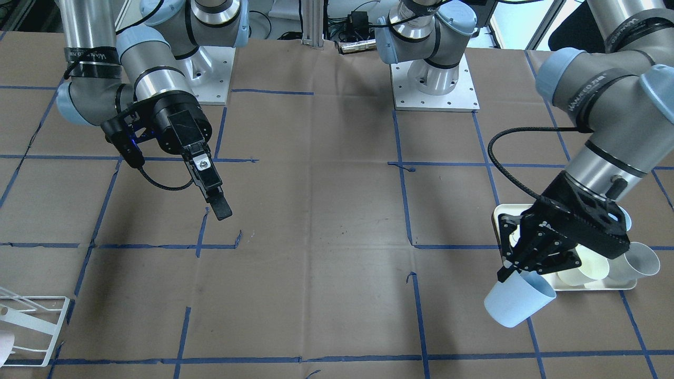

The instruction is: Transfer IKEA cup to right arm and place on rack

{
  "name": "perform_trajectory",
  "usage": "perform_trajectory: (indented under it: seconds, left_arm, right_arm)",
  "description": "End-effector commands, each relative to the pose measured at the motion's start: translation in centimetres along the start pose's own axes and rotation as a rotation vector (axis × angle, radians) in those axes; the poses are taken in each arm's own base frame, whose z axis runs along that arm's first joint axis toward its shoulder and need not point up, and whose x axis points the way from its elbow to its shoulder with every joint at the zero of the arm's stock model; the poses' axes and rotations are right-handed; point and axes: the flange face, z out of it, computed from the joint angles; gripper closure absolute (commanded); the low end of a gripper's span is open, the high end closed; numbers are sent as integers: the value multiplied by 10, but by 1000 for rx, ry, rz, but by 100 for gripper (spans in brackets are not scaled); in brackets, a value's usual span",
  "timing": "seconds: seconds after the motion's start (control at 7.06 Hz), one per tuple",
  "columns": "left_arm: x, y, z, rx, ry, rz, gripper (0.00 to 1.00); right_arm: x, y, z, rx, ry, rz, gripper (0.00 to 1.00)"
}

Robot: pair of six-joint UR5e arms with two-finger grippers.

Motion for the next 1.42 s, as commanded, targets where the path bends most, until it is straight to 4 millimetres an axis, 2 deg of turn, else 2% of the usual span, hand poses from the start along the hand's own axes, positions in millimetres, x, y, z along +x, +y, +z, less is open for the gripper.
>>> perform_trajectory:
  seconds: [0.0,0.28,0.43,0.57,0.71,0.85,0.99,1.28]
  left_arm:
    - [40,6,2,238,90,117,100]
    - [64,35,24,434,186,221,100]
    - [78,46,26,517,253,273,100]
    - [90,51,26,572,318,310,100]
    - [111,49,25,630,398,376,100]
    - [117,46,24,646,408,401,100]
    - [122,47,32,650,450,401,100]
    - [153,54,60,682,527,468,100]
  right_arm:
    - [2,4,-1,10,6,2,0]
    - [4,16,3,40,11,-3,0]
    - [2,14,2,78,14,-5,0]
    - [9,24,4,85,26,-1,0]
    - [16,26,2,86,43,4,0]
    - [25,24,-2,120,67,12,0]
    - [28,23,-3,127,73,7,0]
    - [36,26,2,104,100,-51,0]
